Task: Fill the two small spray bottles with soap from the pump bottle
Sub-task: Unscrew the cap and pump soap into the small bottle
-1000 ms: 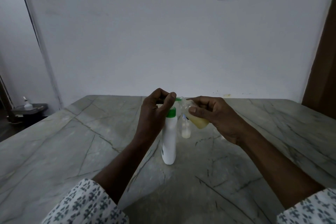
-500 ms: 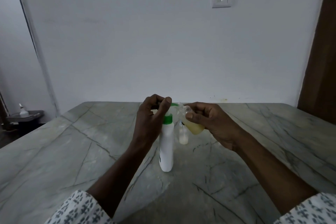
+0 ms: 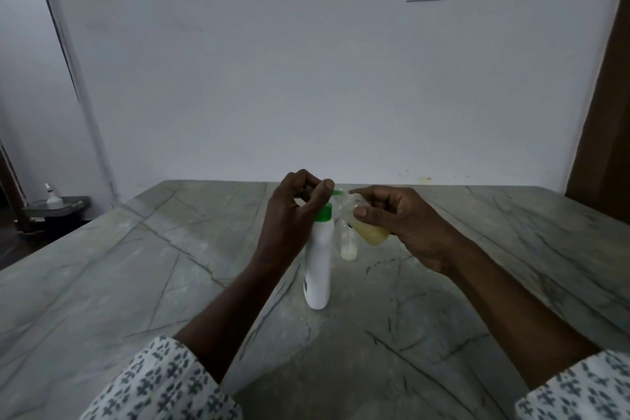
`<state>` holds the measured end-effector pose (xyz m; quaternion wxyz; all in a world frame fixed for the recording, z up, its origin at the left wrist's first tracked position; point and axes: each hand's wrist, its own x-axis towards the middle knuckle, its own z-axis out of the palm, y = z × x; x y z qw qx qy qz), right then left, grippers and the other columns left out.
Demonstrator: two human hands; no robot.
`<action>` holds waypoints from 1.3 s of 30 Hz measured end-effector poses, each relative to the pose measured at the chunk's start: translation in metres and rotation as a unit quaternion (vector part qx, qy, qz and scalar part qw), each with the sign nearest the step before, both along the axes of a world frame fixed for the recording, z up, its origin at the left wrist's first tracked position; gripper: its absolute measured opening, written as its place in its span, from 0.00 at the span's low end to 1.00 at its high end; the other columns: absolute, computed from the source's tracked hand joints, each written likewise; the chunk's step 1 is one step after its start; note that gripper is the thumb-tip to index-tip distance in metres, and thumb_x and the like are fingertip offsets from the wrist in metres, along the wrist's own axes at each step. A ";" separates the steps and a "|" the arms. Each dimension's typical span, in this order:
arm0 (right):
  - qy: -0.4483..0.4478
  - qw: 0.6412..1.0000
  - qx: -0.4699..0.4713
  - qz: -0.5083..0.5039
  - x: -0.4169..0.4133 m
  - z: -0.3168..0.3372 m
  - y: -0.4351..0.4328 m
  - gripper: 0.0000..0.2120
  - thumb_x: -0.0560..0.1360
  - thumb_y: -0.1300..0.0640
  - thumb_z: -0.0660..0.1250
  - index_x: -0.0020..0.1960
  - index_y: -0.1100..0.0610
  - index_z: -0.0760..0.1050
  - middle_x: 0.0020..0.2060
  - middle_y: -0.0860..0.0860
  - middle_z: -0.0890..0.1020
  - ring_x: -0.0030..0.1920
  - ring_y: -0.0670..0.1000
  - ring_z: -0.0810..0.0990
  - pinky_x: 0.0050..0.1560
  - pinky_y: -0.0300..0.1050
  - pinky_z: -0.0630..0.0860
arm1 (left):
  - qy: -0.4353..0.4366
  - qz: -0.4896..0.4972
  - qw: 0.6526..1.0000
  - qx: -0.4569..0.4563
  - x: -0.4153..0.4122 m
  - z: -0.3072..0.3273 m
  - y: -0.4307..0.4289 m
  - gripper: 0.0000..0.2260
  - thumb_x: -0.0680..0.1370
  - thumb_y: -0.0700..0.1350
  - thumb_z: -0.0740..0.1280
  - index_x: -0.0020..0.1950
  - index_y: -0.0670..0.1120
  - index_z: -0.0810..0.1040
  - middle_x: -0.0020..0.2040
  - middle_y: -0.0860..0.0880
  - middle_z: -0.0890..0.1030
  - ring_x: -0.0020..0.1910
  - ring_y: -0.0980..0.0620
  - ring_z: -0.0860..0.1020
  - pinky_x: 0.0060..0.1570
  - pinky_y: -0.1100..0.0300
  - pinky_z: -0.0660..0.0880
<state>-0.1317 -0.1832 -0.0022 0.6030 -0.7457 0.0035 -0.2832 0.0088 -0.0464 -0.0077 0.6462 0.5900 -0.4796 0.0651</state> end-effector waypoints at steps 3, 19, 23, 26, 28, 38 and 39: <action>0.001 1.000 0.005 -0.001 -0.001 0.001 0.000 0.13 0.76 0.63 0.68 0.60 0.60 0.79 0.54 0.55 0.85 0.52 0.48 0.83 0.50 0.38 0.79 | 0.003 -0.002 1.000 0.000 -0.002 0.002 -0.001 0.16 0.75 0.57 0.67 0.39 0.45 0.76 0.40 0.43 0.78 0.43 0.41 0.77 0.42 0.49 0.74; -0.004 1.000 0.019 0.007 0.000 0.003 0.004 0.13 0.76 0.63 0.68 0.60 0.58 0.79 0.51 0.51 0.86 0.50 0.45 0.84 0.47 0.36 0.78 | -0.014 0.028 0.999 -0.009 -0.001 0.007 0.004 0.18 0.75 0.58 0.66 0.41 0.43 0.78 0.41 0.45 0.80 0.43 0.46 0.79 0.45 0.45 0.76; 0.009 1.000 0.007 0.004 0.000 -0.001 0.001 0.13 0.76 0.63 0.68 0.61 0.59 0.79 0.52 0.52 0.85 0.50 0.46 0.84 0.49 0.38 0.79 | -0.006 0.017 1.000 0.010 -0.003 0.003 0.003 0.17 0.75 0.58 0.67 0.40 0.44 0.77 0.41 0.44 0.78 0.42 0.44 0.77 0.44 0.43 0.75; 0.012 1.000 0.010 0.001 -0.001 -0.001 -0.001 0.13 0.76 0.62 0.69 0.60 0.57 0.79 0.53 0.51 0.86 0.52 0.47 0.84 0.50 0.38 0.79 | -0.008 0.018 1.000 0.017 -0.005 0.003 0.001 0.15 0.74 0.59 0.67 0.39 0.47 0.77 0.40 0.44 0.78 0.43 0.43 0.77 0.44 0.42 0.75; 0.013 1.000 0.011 0.003 -0.002 -0.002 -0.002 0.13 0.76 0.62 0.69 0.59 0.56 0.79 0.54 0.52 0.85 0.53 0.48 0.84 0.51 0.39 0.79 | -0.007 0.019 1.000 0.017 -0.006 0.004 0.000 0.16 0.74 0.60 0.67 0.39 0.47 0.77 0.41 0.44 0.78 0.43 0.43 0.77 0.44 0.41 0.75; 0.011 0.999 0.038 0.028 0.002 -0.007 -0.002 0.16 0.77 0.61 0.67 0.65 0.61 0.76 0.57 0.59 0.83 0.57 0.57 0.83 0.55 0.45 0.79 | 0.022 0.033 0.999 -0.030 -0.007 0.008 0.005 0.16 0.76 0.58 0.66 0.41 0.46 0.80 0.42 0.47 0.83 0.45 0.50 0.81 0.46 0.51 0.78; 0.014 0.999 0.041 0.033 0.002 -0.007 -0.002 0.16 0.78 0.61 0.66 0.65 0.61 0.76 0.57 0.59 0.83 0.57 0.58 0.83 0.54 0.46 0.79 | 0.020 0.033 0.999 -0.032 -0.008 0.009 0.006 0.14 0.77 0.55 0.66 0.42 0.45 0.80 0.42 0.47 0.83 0.45 0.50 0.81 0.45 0.53 0.77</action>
